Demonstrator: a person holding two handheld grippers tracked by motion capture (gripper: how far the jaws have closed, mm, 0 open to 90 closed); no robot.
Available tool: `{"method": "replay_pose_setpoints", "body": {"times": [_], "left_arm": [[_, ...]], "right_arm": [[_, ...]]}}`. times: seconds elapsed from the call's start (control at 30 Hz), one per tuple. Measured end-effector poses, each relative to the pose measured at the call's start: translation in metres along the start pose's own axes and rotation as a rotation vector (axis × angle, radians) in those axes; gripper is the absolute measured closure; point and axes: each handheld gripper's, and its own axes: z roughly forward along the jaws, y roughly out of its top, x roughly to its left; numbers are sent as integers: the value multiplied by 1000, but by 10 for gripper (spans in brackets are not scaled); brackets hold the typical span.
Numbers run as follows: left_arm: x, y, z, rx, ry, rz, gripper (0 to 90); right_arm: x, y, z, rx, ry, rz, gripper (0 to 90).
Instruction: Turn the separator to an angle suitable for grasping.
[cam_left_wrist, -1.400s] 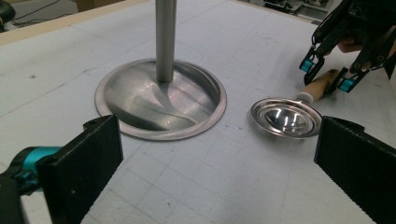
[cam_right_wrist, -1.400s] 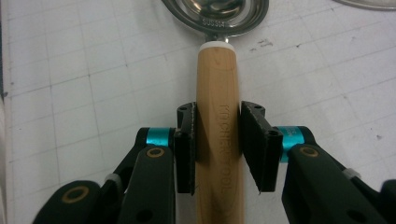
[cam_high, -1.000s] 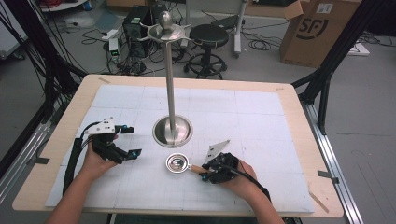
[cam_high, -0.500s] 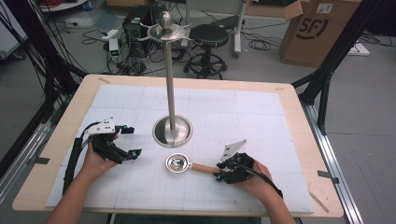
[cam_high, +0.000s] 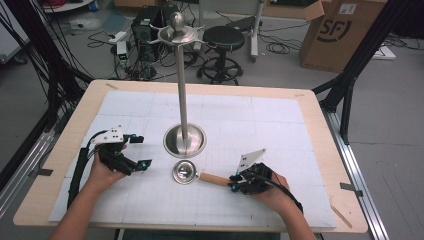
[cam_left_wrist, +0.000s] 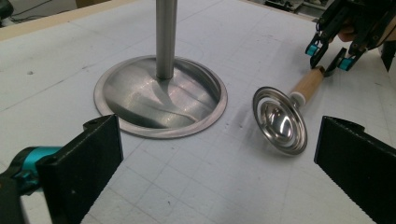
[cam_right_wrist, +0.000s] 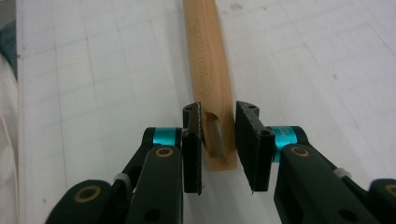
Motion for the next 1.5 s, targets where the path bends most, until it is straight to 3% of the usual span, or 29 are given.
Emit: {"method": "replay_pose_setpoints", "body": {"times": [0.2, 0.5, 0.87, 0.93, 1.1, 1.33, 1.5], "left_arm": [[0, 0, -1, -8, 0, -1, 17], [0, 1, -3, -24, 0, -6, 17], [1, 2, -4, -32, -3, -2, 17], [1, 2, -4, -30, -4, -2, 17], [1, 1, -3, -26, -4, -2, 17], [0, 1, -3, -23, -3, 0, 17], [0, 2, -2, -23, -3, 4, 17]], "right_arm": [[3, 14, 12, -2, 10, -33, 726], [0, 46, 38, -8, 72, -69, 725], [2, 88, 70, 17, 82, -109, 716], [3, 89, 70, 18, 79, -107, 712], [3, 87, 61, -14, 63, -75, 696], [2, 73, 25, -84, 31, -64, 623], [0, 53, 1, -104, -12, -15, 565]]}}
